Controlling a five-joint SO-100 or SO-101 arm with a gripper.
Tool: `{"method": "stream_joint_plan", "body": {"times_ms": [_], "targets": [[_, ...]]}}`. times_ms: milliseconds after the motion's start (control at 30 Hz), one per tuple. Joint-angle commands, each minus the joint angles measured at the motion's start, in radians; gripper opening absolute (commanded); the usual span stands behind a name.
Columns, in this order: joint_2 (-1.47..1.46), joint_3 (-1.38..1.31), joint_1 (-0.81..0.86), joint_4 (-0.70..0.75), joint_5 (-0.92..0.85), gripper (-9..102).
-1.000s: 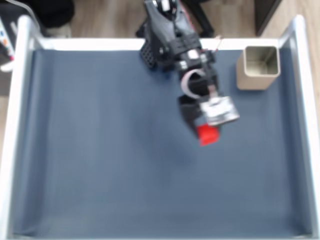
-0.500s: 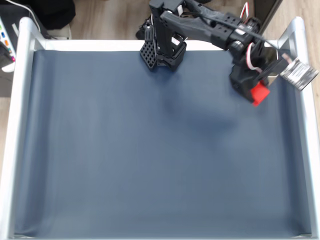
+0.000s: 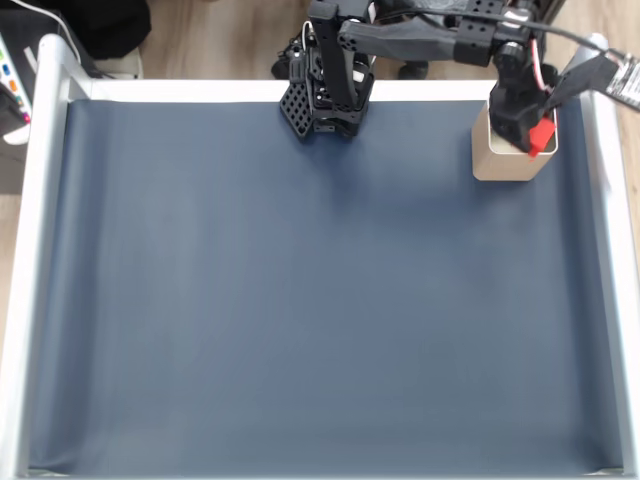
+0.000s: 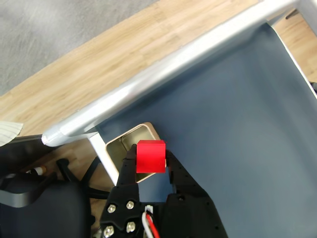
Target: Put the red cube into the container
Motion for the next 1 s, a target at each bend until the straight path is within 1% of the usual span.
{"method": "stream_joint_plan", "body": {"times_ms": [0, 167, 600, 833, 967], "targets": [[0.003, -0.057, -0.035, 0.018, 0.017, 0], [0.003, -0.057, -0.072, 0.046, 0.031, 0], [0.005, -0.023, -0.072, 0.044, 0.034, 0], [0.014, -0.014, -0.067, 0.052, 0.069, 6], [0.025, -0.009, -0.066, 0.055, 0.057, 13]]}}
